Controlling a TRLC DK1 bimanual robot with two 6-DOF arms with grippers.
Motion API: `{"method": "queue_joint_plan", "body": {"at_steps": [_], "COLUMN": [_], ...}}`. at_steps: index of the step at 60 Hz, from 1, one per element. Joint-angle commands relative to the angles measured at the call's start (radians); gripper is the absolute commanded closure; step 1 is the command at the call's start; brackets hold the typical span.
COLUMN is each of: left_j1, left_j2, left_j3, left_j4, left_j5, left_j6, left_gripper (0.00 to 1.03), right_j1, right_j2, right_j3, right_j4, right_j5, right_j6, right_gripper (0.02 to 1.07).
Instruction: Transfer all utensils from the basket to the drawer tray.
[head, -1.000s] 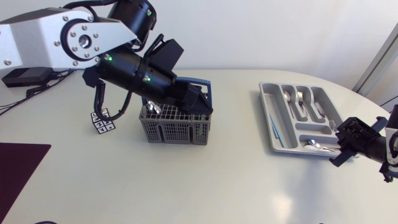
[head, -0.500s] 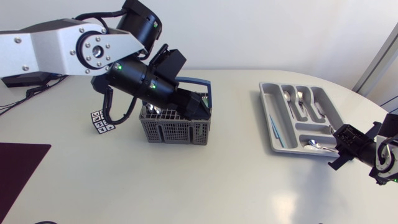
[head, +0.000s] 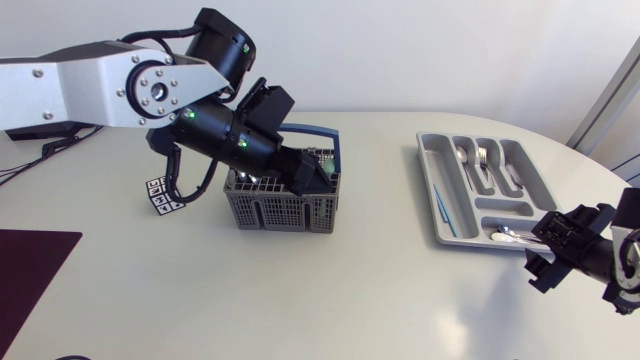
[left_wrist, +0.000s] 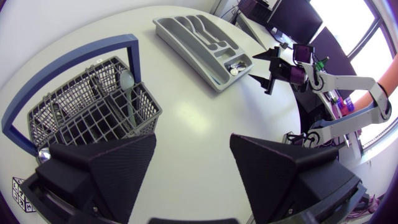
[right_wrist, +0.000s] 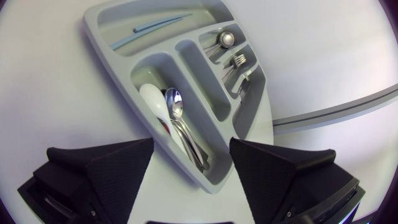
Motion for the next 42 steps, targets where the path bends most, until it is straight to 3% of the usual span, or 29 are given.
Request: {"method": "queue_joint_plan", "body": {"at_steps": [1, 7, 16, 42], "left_j1": [0.008, 0.008, -0.006, 0.02], "left_j2": [0.022, 0.035, 0.064, 0.182], "left_j3": [-0.023, -0.034, -0.072, -0.132], "left_j4": [0.017, 0.055, 0.178, 0.512], "left_j5": [0.0, -0.007, -0.05, -0.082], "left_j6": [0.019, 0.019, 0.021, 0.211], "left_gripper": [0.2, 0.2, 0.2, 0.2], "right_j1": [0.006, 0.006, 0.066, 0.344], "right_j2": [-0.111, -0.197, -0.281, -0.369], "right_j3": [0.039, 0.079, 0.08, 0.039], "right_j4": [-0.129, -0.282, -0.385, -0.42], "right_j5": [-0.033, -0.085, -0.11, -0.078], "right_j6": [0.018, 0.081, 0.157, 0.367], "right_gripper": [0.07, 0.07, 0.07, 0.07]}}
